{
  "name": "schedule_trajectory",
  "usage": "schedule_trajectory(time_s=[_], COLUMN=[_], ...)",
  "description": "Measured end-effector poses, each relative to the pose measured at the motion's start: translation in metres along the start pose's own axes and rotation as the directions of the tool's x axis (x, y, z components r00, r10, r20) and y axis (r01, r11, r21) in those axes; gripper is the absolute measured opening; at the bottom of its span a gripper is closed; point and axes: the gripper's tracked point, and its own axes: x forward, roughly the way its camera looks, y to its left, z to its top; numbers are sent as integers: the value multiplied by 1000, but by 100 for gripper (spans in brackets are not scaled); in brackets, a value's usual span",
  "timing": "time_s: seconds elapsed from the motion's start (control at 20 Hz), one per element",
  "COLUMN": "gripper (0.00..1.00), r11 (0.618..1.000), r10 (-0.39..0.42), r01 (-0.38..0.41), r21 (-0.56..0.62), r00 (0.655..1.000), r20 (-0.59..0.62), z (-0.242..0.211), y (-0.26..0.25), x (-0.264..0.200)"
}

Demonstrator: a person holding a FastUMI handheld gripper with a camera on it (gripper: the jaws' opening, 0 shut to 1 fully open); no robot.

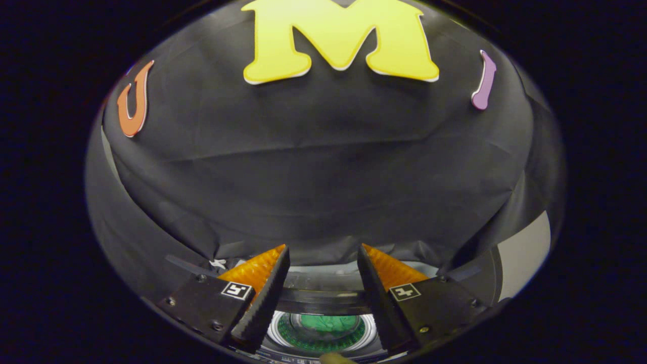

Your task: Put the clothes into the washing machine and then close the washing machine lid.

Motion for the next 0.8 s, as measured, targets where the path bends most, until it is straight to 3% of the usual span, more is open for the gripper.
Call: schedule_trajectory(time_s=[0.15, 0.8], gripper=[91, 92], r11=[1000, 1000], r10=[-7, 13], r01=[7, -13], r21=[4, -9], r00=[1000, 1000], r20=[0, 28], z=[-2, -26], y=[-3, 1], x=[0, -27])
